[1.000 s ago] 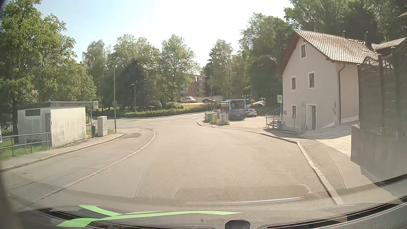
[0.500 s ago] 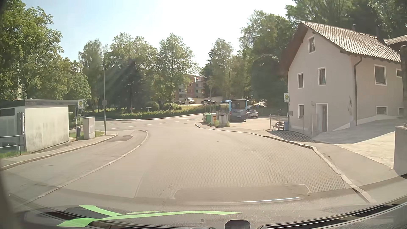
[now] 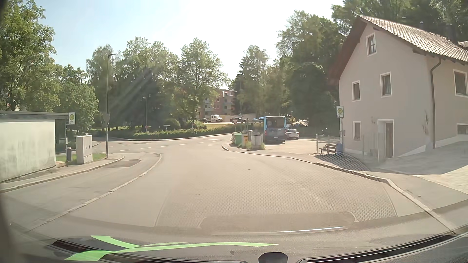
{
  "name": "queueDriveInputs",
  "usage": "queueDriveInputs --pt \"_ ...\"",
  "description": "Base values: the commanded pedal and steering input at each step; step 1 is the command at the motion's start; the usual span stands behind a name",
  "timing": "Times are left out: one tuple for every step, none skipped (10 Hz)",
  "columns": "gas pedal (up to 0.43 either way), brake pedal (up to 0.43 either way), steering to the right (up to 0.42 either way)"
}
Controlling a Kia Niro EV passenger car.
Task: Follow the waypoints while adhering to traffic rules and regulations
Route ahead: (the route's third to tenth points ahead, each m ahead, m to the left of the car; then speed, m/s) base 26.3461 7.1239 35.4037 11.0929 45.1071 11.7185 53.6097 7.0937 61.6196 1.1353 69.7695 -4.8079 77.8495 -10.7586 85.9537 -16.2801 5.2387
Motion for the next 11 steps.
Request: queueDriveInputs --pt "0.000 0.098 -0.006" --pt "0.000 0.104 -0.007" --pt "0.000 0.104 -0.009" --pt "0.000 0.104 -0.011" --pt "0.000 0.104 -0.014" --pt "0.000 0.104 -0.016" --pt "0.000 0.104 -0.018" --pt "0.000 0.104 -0.022" --pt "0.000 0.104 -0.025" --pt "0.000 0.110 -0.026" --pt "0.000 0.110 -0.027"
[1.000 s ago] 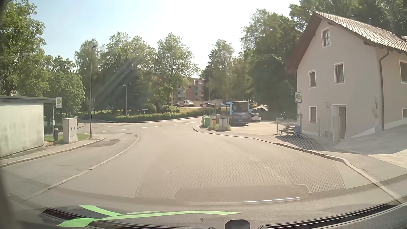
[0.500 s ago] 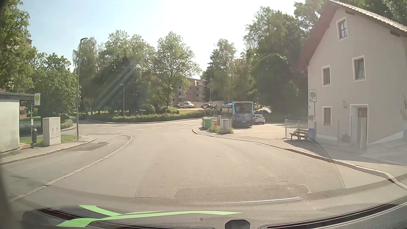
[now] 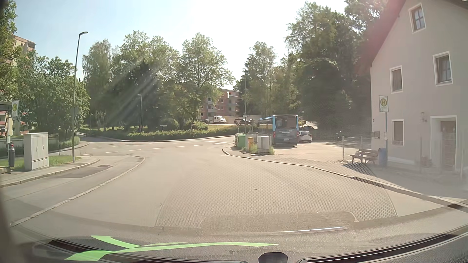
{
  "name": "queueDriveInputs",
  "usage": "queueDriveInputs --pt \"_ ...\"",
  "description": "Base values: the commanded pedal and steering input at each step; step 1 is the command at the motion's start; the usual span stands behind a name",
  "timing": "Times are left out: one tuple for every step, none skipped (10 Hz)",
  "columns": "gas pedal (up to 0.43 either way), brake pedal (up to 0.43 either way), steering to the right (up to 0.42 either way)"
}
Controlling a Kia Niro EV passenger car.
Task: Follow the waypoints while adhering to traffic rules and regulations
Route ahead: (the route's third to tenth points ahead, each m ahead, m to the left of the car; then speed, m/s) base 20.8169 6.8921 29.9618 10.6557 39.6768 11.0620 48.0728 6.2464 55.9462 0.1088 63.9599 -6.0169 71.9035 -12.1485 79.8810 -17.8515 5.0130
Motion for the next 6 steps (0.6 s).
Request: queueDriveInputs --pt "0.000 0.110 -0.027" --pt "0.000 0.110 -0.028" --pt "0.000 0.110 -0.028" --pt "0.000 0.104 -0.028" --pt "0.000 0.104 -0.028" --pt "0.000 0.104 -0.028"
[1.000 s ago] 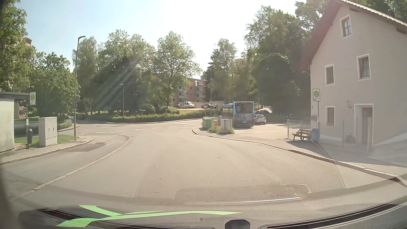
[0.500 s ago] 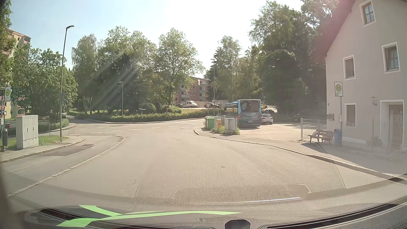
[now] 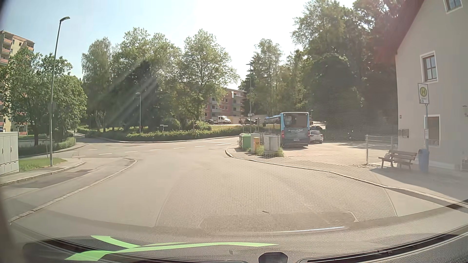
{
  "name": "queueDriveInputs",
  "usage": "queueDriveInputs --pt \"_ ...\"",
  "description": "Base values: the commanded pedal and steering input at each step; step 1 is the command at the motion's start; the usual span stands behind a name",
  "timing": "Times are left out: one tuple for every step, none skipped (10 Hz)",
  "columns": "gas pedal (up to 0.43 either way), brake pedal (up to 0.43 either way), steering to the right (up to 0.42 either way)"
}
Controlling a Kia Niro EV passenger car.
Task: Follow the waypoints while adhering to traffic rules and regulations
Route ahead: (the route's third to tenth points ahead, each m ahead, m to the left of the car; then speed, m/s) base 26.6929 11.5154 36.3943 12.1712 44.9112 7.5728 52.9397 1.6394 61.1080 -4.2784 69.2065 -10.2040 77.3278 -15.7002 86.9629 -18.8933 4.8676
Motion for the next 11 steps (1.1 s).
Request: queueDriveInputs --pt "0.000 0.110 -0.028" --pt "0.000 0.104 -0.028" --pt "0.000 0.104 -0.029" --pt "0.000 0.104 -0.032" --pt "0.000 0.104 -0.041" --pt "0.000 0.104 -0.046" --pt "0.000 0.104 -0.048" --pt "0.000 0.104 -0.050" --pt "0.000 0.104 -0.052" --pt "0.000 0.104 -0.053" --pt "0.000 0.104 -0.053"
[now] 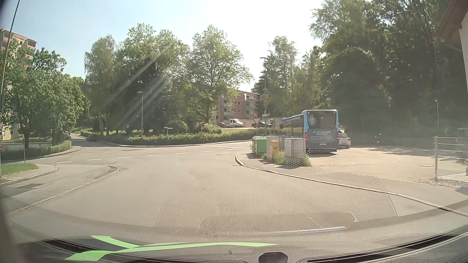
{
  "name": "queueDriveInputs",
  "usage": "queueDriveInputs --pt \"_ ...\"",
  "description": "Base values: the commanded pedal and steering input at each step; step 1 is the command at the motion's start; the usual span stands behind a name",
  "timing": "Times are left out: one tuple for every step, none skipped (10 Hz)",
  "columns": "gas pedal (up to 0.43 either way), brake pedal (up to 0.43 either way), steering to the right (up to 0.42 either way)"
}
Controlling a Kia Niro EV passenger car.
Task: Follow the waypoints while adhering to traffic rules and regulations
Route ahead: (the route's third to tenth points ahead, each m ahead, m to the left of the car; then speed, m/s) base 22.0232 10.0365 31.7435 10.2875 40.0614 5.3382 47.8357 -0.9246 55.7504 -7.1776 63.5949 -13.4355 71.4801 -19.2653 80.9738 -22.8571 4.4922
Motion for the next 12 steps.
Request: queueDriveInputs --pt "0.000 0.104 -0.053" --pt "0.000 0.104 -0.054" --pt "0.000 0.104 -0.055" --pt "0.000 0.104 -0.060" --pt "0.000 0.104 -0.065" --pt "0.000 0.104 -0.065" --pt "0.000 0.104 -0.065" --pt "0.000 0.104 -0.065" --pt "0.000 0.104 -0.065" --pt "0.000 0.104 -0.065" --pt "0.000 0.104 -0.064" --pt "0.000 0.104 -0.064"
